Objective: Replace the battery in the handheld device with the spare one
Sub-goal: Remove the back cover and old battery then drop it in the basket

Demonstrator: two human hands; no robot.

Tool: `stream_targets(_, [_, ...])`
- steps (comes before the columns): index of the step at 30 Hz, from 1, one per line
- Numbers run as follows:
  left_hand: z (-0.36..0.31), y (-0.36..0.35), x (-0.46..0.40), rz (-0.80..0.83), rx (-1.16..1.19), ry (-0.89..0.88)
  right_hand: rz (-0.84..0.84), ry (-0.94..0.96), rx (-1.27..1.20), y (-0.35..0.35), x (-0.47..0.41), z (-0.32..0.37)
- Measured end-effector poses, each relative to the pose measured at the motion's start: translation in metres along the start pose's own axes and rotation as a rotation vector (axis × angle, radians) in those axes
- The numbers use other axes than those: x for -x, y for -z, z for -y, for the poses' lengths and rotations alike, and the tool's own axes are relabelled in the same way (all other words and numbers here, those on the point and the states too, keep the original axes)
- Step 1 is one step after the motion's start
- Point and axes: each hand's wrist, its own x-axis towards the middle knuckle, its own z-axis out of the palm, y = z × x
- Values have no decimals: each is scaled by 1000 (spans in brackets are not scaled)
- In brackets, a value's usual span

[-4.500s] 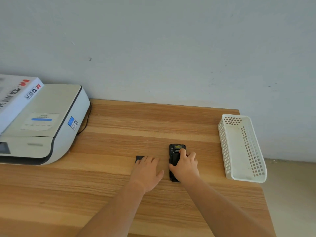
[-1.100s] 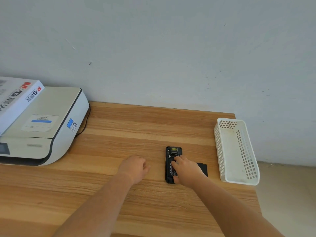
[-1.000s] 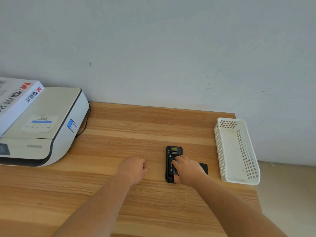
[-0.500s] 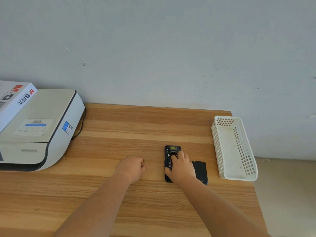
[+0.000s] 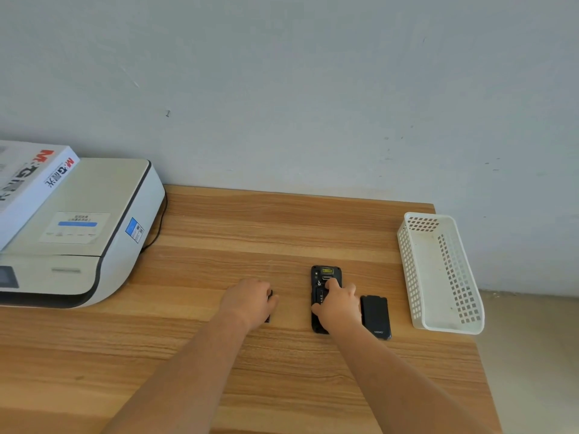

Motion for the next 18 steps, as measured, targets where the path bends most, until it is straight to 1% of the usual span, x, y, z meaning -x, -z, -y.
stream_targets(7, [0,4,-5,7,-35,10,17,-21,32,-1,9,-6])
stream_targets(11, [-6,4,-4,5,-49,-3,31,-1,24,-3,13,-10])
stream_targets(18, [-26,5,-3,-24,-66,-33,-64,62,-62,15,19,-17])
